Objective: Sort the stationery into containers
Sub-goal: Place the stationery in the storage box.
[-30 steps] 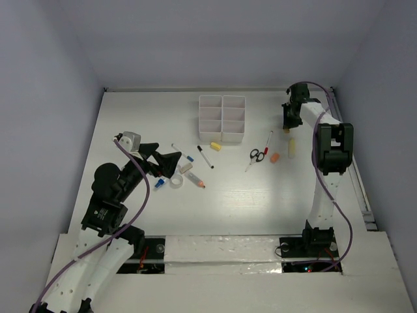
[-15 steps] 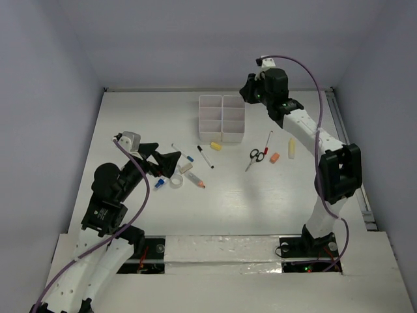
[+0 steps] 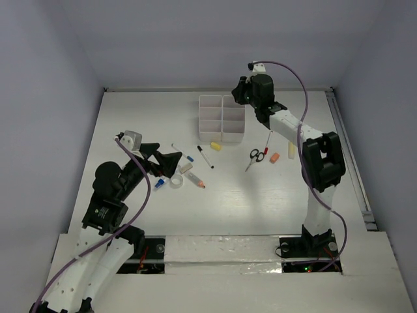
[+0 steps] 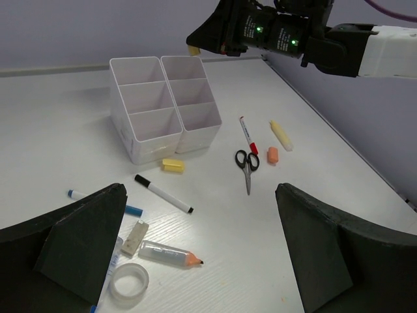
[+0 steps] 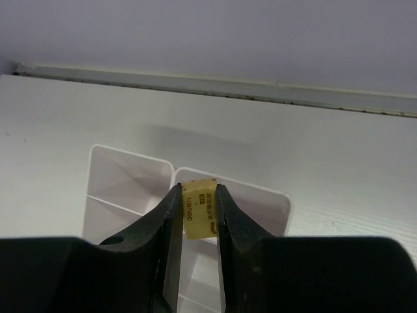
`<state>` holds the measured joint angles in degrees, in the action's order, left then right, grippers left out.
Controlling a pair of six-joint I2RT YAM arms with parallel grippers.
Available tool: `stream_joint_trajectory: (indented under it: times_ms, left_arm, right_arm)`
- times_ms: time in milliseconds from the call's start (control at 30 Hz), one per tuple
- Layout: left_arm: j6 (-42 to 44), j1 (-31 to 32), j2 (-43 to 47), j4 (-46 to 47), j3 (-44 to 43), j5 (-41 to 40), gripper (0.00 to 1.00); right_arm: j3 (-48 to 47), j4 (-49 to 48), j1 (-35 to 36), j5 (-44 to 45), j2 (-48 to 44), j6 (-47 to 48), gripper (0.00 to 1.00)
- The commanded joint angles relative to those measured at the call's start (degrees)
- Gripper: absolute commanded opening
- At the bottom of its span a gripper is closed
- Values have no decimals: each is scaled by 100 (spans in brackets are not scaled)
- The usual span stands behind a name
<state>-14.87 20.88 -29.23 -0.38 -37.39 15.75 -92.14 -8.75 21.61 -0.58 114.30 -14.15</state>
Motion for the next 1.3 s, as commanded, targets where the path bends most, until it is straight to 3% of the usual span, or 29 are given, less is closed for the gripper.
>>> stream_joint_trajectory:
  times_ms: [0, 700, 867, 1100, 1267]
  left_arm:
    - [37, -23, -56, 240, -164, 113, 99]
    - [46, -76, -170, 249, -164, 157, 99]
    - [55, -76, -170, 240, -164, 165, 99]
    - [55, -76, -162, 240, -164, 165, 99]
    - [55, -76, -153, 232, -164, 157, 99]
  right_arm:
    - [-147, -777, 125, 330, 39, 158, 4]
    - [363, -1296, 177, 673, 321, 290, 11]
    - [460, -1410, 177, 778, 303, 369, 20]
    - [434, -1392, 177, 866, 338, 387, 25]
    - [469, -1427, 177, 875, 286, 361, 39]
